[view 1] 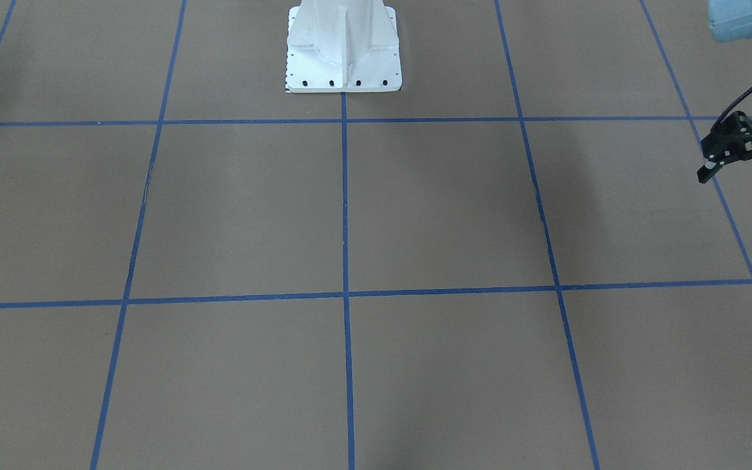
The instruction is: Left arm hands cup to right arm to dump lemon
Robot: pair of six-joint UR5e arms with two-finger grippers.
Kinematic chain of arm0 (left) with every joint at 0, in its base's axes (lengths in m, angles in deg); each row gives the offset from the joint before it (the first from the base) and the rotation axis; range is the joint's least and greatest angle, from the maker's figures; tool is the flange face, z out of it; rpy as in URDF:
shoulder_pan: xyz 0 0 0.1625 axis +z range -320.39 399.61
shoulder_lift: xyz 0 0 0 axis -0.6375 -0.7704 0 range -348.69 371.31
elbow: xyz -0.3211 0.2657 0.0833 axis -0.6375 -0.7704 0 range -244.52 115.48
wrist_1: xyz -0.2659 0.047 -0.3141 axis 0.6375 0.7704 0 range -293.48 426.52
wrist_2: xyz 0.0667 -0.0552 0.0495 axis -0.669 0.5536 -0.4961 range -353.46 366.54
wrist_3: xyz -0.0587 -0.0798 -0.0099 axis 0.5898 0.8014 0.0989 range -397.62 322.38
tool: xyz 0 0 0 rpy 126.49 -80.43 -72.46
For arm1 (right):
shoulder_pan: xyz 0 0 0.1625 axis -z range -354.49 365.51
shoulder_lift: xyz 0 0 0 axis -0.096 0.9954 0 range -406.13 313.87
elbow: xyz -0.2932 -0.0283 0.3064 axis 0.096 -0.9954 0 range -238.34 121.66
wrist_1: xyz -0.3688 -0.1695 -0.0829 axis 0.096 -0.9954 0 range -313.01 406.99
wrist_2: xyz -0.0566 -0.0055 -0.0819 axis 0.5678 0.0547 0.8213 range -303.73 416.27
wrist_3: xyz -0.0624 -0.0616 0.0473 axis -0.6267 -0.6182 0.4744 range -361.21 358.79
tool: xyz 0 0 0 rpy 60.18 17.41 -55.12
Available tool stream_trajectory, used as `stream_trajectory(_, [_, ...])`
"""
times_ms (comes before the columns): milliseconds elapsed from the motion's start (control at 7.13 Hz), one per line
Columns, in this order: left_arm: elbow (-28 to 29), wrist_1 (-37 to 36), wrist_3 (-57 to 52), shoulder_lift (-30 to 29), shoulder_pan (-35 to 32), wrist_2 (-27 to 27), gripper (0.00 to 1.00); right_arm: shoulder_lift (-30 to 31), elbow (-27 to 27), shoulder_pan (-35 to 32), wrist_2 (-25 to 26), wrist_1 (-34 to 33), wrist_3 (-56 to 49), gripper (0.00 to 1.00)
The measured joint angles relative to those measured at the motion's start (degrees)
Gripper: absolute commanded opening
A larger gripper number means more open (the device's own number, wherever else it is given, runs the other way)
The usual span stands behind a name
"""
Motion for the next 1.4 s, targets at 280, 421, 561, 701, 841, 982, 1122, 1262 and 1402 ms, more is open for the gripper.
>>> stream_trajectory(280, [0.05,0.00,0.00,0.20,0.00,0.02,1.00,0.83,1.16,-0.06,-2.70,-3.77,-15.65,0.00])
stream_trajectory(421, [0.03,0.00,0.00,0.30,0.00,0.23,1.00,1.12,1.36,-0.16,-4.18,-6.03,-24.57,0.00])
stream_trajectory(561, [-0.04,0.00,0.00,0.40,-0.02,0.57,1.00,1.43,1.52,-0.31,-5.44,-8.73,-34.07,0.00])
stream_trajectory(701, [-0.12,0.00,0.00,0.51,-0.06,0.76,1.00,1.78,1.68,-0.40,-6.26,-11.43,-43.50,0.00])
stream_trajectory(841, [-0.15,0.00,0.00,0.64,-0.07,0.84,1.00,2.24,1.92,-0.58,-6.93,-14.08,-53.26,0.00])
stream_trajectory(982, [-0.17,0.00,0.00,0.69,-0.07,0.86,1.00,2.60,2.32,-1.05,-7.32,-17.01,-63.16,0.00])
stream_trajectory(1122, [-0.21,0.00,0.02,0.71,-0.06,0.89,1.00,2.79,3.05,-1.79,-7.48,-20.47,-72.76,0.00])
stream_trajectory(1262, [-0.24,0.00,0.06,0.73,-0.06,1.09,1.00,2.88,4.45,-2.62,-7.53,-24.58,-81.40,0.00])
stream_trajectory(1402, [-0.32,0.00,0.08,0.73,-0.07,1.37,1.00,2.92,6.95,-3.14,-7.55,-28.96,-86.58,0.00])
